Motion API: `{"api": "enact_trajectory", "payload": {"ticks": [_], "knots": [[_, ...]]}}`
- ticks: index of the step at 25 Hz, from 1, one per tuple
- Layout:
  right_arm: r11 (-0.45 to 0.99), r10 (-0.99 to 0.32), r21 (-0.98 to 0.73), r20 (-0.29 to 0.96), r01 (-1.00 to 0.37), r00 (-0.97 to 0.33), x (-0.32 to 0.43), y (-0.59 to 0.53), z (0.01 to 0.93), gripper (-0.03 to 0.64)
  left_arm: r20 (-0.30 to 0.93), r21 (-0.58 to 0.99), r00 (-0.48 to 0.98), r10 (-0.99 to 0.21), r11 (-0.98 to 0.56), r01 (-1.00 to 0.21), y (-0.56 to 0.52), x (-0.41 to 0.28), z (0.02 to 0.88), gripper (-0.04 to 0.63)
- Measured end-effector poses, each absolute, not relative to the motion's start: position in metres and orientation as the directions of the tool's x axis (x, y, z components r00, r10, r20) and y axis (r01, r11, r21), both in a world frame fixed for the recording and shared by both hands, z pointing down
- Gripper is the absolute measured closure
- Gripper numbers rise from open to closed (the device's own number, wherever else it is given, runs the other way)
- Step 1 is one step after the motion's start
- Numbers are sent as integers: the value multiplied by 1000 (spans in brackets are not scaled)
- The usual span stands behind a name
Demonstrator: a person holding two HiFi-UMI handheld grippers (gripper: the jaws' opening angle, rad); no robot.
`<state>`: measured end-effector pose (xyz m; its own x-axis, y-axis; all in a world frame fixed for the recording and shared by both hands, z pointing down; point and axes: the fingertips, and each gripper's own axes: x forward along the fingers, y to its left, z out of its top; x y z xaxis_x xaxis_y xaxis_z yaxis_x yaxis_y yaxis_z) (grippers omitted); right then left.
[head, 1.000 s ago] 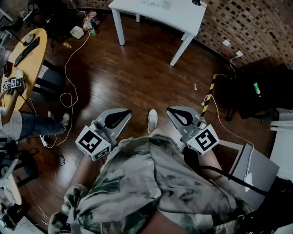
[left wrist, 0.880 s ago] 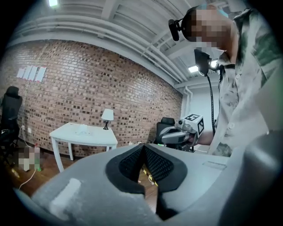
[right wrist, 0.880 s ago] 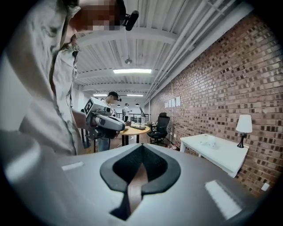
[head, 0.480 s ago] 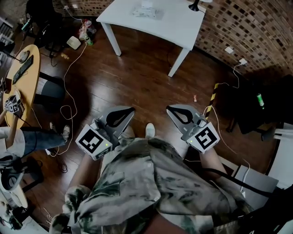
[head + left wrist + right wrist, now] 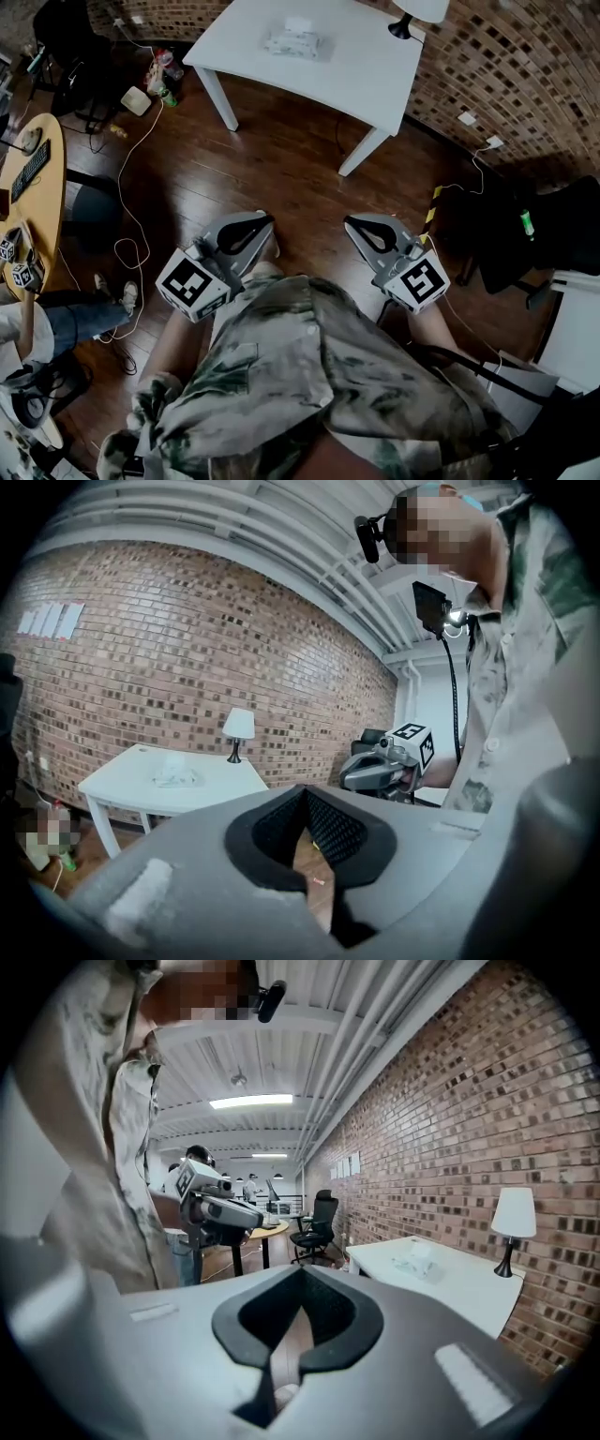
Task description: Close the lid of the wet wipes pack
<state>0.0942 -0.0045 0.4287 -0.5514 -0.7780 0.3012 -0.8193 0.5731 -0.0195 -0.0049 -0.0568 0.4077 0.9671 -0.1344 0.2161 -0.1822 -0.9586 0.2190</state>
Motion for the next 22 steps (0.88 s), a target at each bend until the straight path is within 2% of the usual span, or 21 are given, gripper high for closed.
{"api": "enact_trajectory", "payload": {"ticks": [12,17,22], "knots": [[583,-778,73,338,-809,-530,107,-211,427,614,186,195,978,-90,-973,-126,-237,-1,401,595],[614,-757,77,339,-785,-559,122,-276,435,614,187,214,974,-126,-963,-166,-281,-1,404,595],[646,-731,99,367,-757,-575,153,-349,452,614,200,220,955,-218,-940,-260,-326,1,409,595]]}}
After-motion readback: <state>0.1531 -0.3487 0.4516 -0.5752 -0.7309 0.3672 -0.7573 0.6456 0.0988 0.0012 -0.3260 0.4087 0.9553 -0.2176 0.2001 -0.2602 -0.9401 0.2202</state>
